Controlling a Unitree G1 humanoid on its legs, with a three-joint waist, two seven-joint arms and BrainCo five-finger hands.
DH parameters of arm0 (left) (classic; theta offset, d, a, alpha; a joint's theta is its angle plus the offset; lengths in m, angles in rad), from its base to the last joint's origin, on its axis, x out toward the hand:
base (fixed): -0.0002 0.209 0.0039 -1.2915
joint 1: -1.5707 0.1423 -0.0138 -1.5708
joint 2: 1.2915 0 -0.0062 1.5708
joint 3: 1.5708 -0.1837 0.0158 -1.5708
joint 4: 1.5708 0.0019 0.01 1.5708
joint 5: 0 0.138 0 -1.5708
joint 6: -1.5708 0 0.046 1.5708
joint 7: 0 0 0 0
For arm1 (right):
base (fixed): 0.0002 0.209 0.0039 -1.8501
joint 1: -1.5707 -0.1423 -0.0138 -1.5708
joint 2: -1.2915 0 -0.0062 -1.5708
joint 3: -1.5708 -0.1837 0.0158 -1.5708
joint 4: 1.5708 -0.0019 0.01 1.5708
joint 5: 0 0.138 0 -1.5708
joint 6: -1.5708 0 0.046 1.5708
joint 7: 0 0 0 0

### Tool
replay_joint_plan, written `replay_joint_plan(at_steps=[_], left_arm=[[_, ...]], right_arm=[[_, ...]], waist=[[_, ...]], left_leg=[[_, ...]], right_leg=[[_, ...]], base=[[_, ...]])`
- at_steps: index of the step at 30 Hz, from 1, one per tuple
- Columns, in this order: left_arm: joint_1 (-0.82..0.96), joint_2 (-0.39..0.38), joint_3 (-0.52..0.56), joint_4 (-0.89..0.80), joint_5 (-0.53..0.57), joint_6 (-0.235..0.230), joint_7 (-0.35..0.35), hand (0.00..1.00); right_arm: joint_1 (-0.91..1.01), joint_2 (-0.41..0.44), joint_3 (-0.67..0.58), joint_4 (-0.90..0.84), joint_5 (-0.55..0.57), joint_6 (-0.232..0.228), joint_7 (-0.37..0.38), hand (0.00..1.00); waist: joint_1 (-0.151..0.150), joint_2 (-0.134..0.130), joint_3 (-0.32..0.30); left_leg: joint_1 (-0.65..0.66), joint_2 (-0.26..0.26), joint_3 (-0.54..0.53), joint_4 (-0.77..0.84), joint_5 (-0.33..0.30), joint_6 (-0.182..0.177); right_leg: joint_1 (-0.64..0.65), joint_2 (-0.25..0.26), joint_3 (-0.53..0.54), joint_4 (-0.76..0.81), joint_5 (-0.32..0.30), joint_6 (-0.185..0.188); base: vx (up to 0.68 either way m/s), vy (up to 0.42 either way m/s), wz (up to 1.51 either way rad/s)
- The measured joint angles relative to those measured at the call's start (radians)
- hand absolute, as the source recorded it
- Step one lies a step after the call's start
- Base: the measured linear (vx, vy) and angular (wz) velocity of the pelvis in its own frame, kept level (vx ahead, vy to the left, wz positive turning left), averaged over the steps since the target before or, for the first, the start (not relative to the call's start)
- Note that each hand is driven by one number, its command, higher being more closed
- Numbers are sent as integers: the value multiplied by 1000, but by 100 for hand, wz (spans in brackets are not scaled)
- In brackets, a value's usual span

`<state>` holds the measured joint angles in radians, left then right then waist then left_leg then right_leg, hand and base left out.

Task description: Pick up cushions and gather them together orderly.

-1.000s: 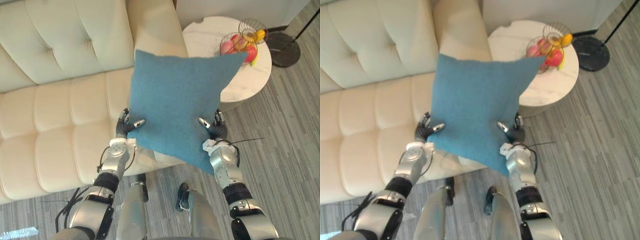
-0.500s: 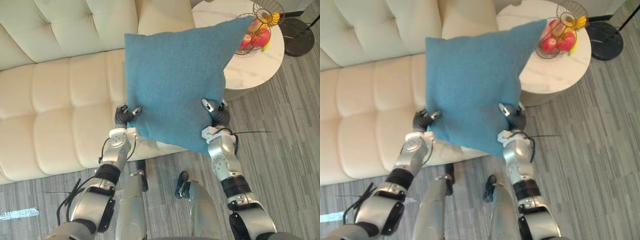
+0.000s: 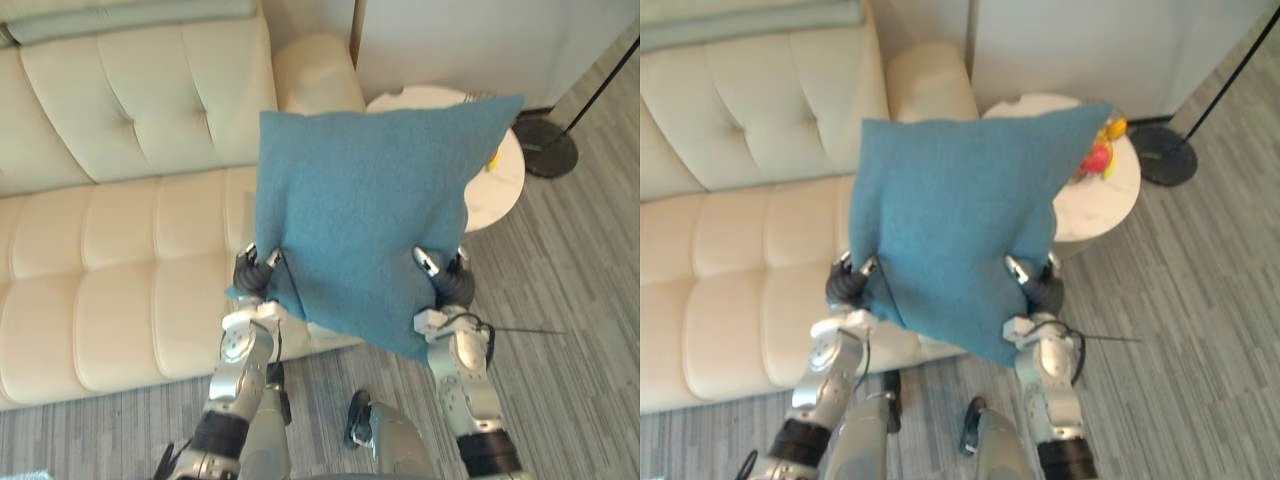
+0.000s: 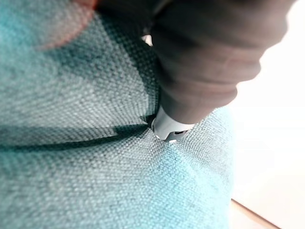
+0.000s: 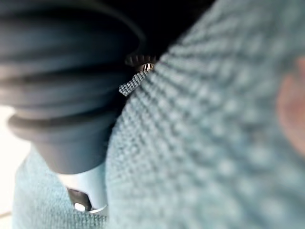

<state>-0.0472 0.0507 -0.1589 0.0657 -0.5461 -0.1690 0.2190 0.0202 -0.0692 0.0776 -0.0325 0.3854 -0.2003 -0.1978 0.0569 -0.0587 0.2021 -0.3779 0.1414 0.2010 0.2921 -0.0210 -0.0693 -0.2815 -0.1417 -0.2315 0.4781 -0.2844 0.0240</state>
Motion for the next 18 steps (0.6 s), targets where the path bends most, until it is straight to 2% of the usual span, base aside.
replay_joint_plan(at_steps=[4,9,11,13,15,16,18], left_arm=[[132,-6,-20,-57,-4,0,-14,100],[180,-8,-38,-76,-5,1,-28,100],[180,-8,-60,-78,-6,2,-28,100],[179,-10,-70,-79,-5,1,-28,100],[179,-14,-73,-89,-5,0,-28,100],[179,-17,-75,-98,-5,-1,-28,100],[178,-21,-79,-119,-4,-2,-28,100]], right_arm=[[104,41,-8,-1,-36,10,38,100],[141,62,-34,-2,-70,13,51,100],[172,65,-47,-19,-73,16,50,100],[189,63,-57,-42,-77,17,46,100],[190,63,-58,-57,-81,17,39,100],[190,62,-58,-73,-81,16,36,100],[188,59,-57,-88,-80,7,31,100]], waist=[[1,-3,-73],[1,-1,-95],[-1,1,-96],[-6,7,-104],[0,6,-112],[5,9,-129],[5,30,-138]], left_leg=[[74,-20,12,-38,-11,9],[107,-33,18,-33,-25,18],[131,-45,-19,-29,-28,23],[134,-51,-64,-28,-38,26],[126,-63,-109,-28,-31,5],[99,-67,-137,-28,-15,-4],[56,-67,-205,-28,29,-24]], right_leg=[[80,-11,6,-65,12,21],[109,-15,48,-58,24,43],[108,24,232,22,23,46],[121,60,373,57,8,64],[158,75,405,31,-19,56],[168,76,393,-4,-44,35],[179,95,351,-46,-68,19]], base=[[109,48,-3],[26,48,-3],[-15,27,32],[-51,-59,63],[-83,-163,72],[-123,-219,86],[-130,-193,94]])
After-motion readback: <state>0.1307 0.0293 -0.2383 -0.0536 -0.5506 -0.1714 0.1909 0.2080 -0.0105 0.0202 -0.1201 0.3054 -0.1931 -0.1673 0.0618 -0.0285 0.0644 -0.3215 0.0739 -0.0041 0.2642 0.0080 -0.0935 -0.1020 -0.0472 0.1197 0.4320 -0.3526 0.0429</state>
